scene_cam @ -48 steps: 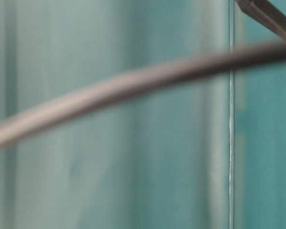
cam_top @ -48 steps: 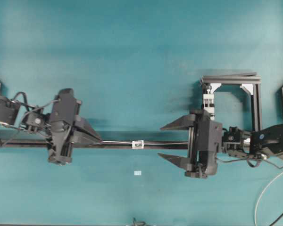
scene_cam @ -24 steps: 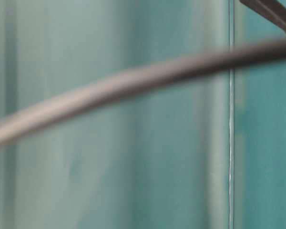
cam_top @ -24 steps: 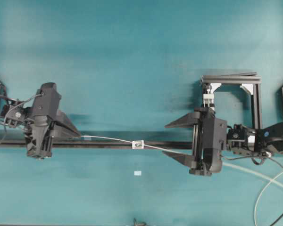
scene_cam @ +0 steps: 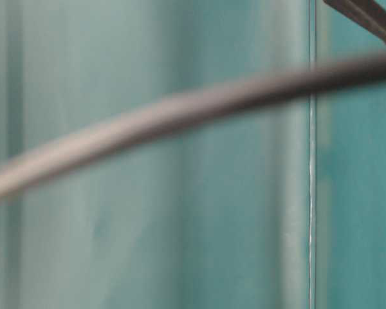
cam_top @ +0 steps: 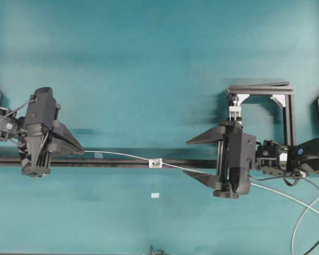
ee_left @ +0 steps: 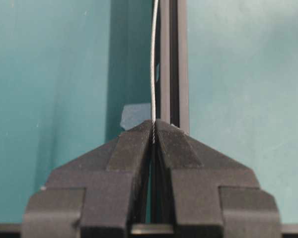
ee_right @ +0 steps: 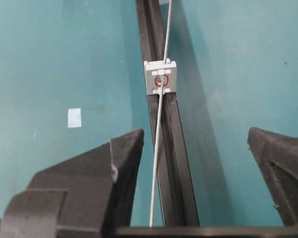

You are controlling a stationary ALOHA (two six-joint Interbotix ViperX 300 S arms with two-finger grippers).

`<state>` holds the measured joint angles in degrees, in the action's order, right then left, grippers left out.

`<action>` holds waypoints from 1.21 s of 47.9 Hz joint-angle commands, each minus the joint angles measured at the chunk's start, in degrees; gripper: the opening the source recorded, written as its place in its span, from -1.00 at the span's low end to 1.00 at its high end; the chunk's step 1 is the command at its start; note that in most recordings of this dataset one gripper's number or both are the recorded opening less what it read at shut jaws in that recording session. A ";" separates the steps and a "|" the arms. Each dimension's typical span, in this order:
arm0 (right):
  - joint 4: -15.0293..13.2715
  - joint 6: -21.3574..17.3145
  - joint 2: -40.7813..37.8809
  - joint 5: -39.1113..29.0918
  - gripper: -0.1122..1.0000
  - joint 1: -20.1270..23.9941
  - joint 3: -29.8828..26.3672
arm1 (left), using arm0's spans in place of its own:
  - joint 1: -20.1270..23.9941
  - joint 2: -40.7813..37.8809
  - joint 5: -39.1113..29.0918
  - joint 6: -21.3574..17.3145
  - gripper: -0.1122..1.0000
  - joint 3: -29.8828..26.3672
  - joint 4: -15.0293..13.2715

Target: Insert the wire through the hole in the metal fitting marked with a red label.

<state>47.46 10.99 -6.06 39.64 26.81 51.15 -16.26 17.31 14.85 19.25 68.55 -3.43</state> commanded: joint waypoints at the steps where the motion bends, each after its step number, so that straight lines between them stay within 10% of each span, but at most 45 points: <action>1: -0.18 -0.09 1.49 0.53 0.87 0.18 -0.44 | -0.09 -0.53 1.67 0.00 -0.98 -1.05 0.18; 14: -0.18 0.00 1.49 0.53 0.87 0.18 -0.53 | 0.00 -1.14 1.93 0.35 -0.59 -0.79 0.18; 29: -0.18 1.76 3.78 2.37 0.87 -0.35 0.88 | 4.66 0.44 2.29 -1.49 0.86 -0.97 0.44; 58: -0.18 10.46 17.05 4.48 0.87 -7.12 8.70 | 14.94 9.67 4.83 -14.41 0.88 0.09 0.44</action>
<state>47.37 20.92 9.05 43.68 20.57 59.68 -2.46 25.75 19.07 5.27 68.91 -3.16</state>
